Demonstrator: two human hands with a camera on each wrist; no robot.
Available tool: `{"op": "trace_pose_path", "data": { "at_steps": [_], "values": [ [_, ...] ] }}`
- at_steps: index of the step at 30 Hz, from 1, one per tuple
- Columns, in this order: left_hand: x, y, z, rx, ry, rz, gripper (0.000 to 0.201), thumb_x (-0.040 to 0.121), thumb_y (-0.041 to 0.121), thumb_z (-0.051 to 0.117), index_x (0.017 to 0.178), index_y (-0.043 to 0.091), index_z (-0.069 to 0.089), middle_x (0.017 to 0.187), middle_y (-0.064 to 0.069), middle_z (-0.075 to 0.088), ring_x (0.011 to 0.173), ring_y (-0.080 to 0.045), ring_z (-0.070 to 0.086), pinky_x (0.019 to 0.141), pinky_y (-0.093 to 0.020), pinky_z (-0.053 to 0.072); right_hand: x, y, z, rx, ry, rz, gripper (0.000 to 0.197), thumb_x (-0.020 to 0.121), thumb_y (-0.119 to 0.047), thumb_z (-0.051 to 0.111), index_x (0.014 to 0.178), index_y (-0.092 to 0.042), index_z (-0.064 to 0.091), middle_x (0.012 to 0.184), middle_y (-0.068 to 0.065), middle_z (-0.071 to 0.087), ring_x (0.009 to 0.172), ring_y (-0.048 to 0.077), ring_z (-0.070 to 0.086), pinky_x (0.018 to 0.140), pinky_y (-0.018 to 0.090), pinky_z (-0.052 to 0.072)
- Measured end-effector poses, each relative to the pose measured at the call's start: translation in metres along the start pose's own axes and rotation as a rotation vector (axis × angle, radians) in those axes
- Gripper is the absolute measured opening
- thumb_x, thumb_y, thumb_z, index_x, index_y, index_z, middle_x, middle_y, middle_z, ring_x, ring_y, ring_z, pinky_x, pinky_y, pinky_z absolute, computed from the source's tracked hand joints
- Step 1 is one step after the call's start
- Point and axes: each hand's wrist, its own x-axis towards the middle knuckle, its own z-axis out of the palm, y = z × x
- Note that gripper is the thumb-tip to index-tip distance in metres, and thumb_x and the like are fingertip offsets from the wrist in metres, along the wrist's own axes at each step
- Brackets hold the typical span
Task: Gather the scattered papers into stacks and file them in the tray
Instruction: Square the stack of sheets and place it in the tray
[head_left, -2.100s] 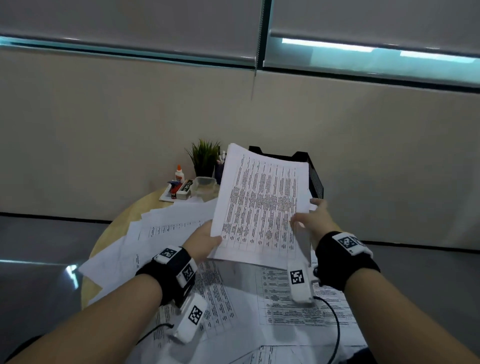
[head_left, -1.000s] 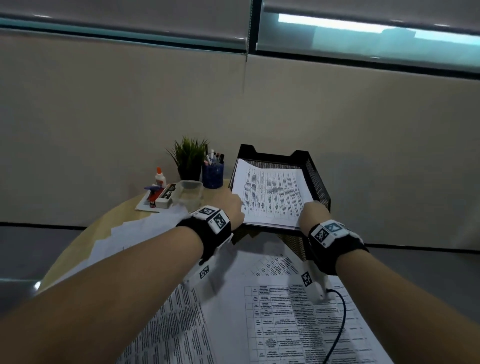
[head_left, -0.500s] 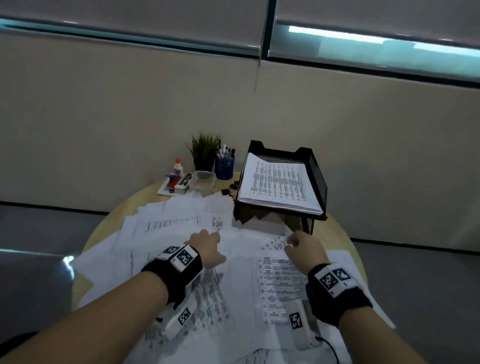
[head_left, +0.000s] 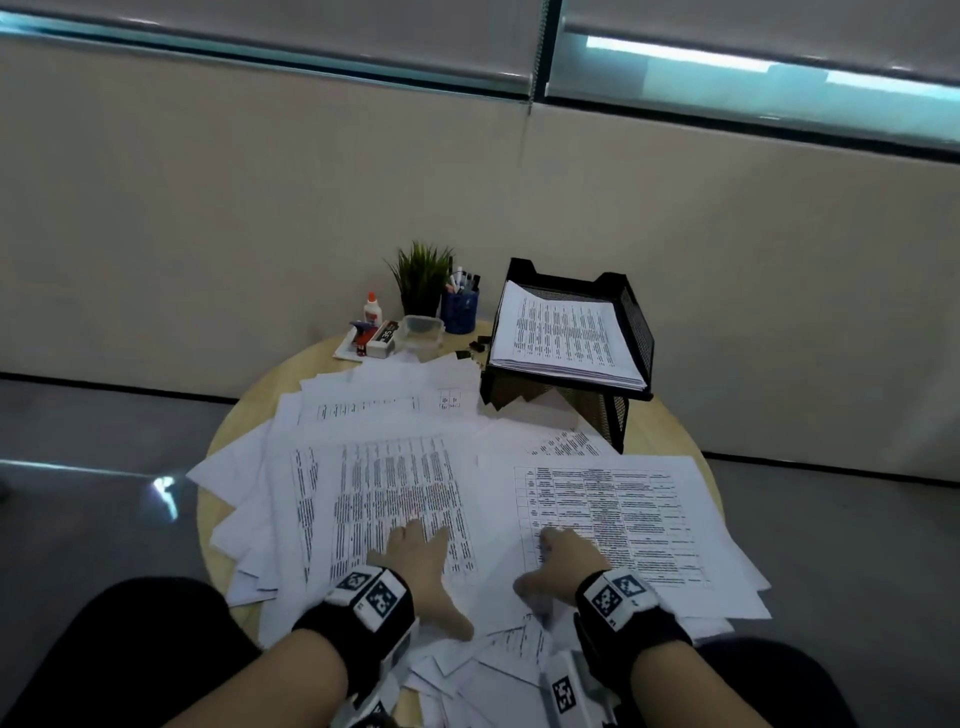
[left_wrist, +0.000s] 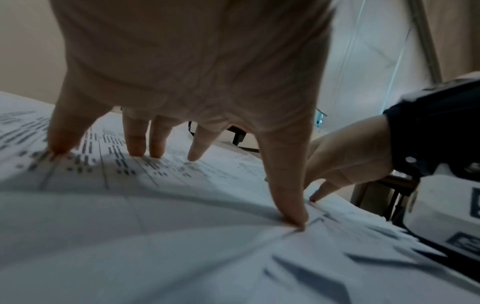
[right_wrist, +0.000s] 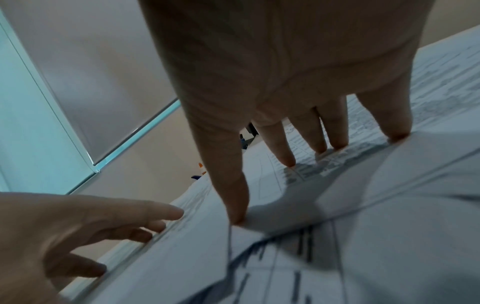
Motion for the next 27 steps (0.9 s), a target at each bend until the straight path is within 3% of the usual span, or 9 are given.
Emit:
{"op": "trace_pose_path", "data": {
  "at_steps": [2,4,6,8,16,19,21,24,27],
  "values": [
    [-0.003,0.002,0.007,0.031,-0.048,0.000,0.134,0.056,0.067,0.075,0.149,0.026,-0.013,0.157,-0.012,-0.017,0.145,-0.033,-0.012,0.110,-0.065,0.006,0.000,0.001,0.007,-0.027,-0.007,0.018,0.071,0.063,-0.047,0.074,0.121,-0.016,0.046,0.135,0.010,0.040,0.120,0.025,0.043,0.089,0.037,0.048],
    [-0.004,0.004,0.012,0.043,-0.105,0.002,0.139,0.057,0.065,0.076,0.146,0.025,-0.022,0.153,-0.013,-0.029,0.142,-0.034,-0.022,0.107,-0.069,-0.002,0.000,0.003,0.012,-0.063,-0.040,0.019,0.108,0.060,-0.053,0.078,0.147,-0.017,0.024,0.156,0.014,0.013,0.143,0.033,0.018,0.111,0.051,0.033],
    [-0.006,0.006,0.014,0.032,-0.116,0.009,0.135,0.060,0.059,0.077,0.146,0.027,-0.023,0.151,-0.012,-0.032,0.141,-0.034,-0.025,0.105,-0.071,-0.005,-0.003,0.003,0.014,-0.112,-0.066,0.007,0.124,0.060,-0.057,0.079,0.153,-0.023,0.005,0.160,0.013,-0.006,0.147,0.033,-0.002,0.115,0.057,0.019],
    [-0.008,0.007,0.014,0.004,-0.081,0.013,0.125,0.064,0.051,0.075,0.148,0.030,-0.016,0.154,-0.011,-0.028,0.142,-0.035,-0.021,0.105,-0.072,-0.003,-0.003,0.002,0.016,-0.166,-0.062,-0.008,0.126,0.059,-0.058,0.080,0.153,-0.025,0.001,0.159,0.015,-0.008,0.147,0.035,-0.005,0.115,0.060,0.017],
    [-0.012,-0.005,0.007,-0.060,0.047,0.138,0.074,0.078,0.062,0.046,0.142,0.030,0.033,0.156,-0.002,0.018,0.144,-0.030,0.013,0.108,-0.066,0.019,-0.003,0.003,0.013,-0.213,-0.101,-0.088,0.093,0.071,-0.048,0.070,0.146,-0.027,0.019,0.153,0.020,0.015,0.141,0.044,0.012,0.108,0.063,0.028],
    [-0.011,-0.012,0.002,-0.111,0.086,0.217,0.069,0.073,0.064,0.039,0.120,0.016,0.054,0.127,-0.004,0.049,0.121,-0.023,0.044,0.096,-0.039,0.041,-0.007,0.002,0.005,-0.200,-0.102,-0.096,0.070,0.083,-0.031,0.058,0.145,-0.028,0.027,0.143,0.018,0.029,0.137,0.042,0.024,0.105,0.055,0.036],
    [-0.012,-0.014,-0.002,-0.135,0.069,0.246,0.059,0.075,0.070,0.042,0.102,0.019,0.054,0.107,0.002,0.048,0.102,-0.015,0.047,0.077,-0.025,0.038,-0.010,0.000,-0.001,-0.200,-0.089,-0.110,0.056,0.090,-0.019,0.051,0.142,-0.024,0.034,0.137,0.015,0.038,0.128,0.036,0.039,0.099,0.044,0.044],
    [-0.019,-0.014,-0.012,-0.273,-0.017,0.269,0.100,0.062,0.093,0.022,0.112,0.015,0.061,0.105,-0.001,0.052,0.095,-0.016,0.050,0.091,-0.032,0.043,-0.012,-0.002,-0.008,-0.165,-0.064,-0.124,0.037,0.090,-0.008,0.050,0.126,-0.015,0.052,0.125,0.013,0.055,0.114,0.028,0.055,0.075,0.026,0.046],
    [-0.018,-0.031,-0.021,-0.489,0.079,0.129,0.094,0.072,0.085,0.025,0.126,0.016,0.056,0.124,-0.005,0.055,0.120,-0.023,0.052,0.096,-0.034,0.041,-0.016,-0.001,-0.011,-0.069,-0.013,-0.105,0.022,0.091,-0.007,0.046,0.104,-0.010,0.063,0.101,0.013,0.066,0.091,0.023,0.060,0.060,0.024,0.040]
  ]
}}
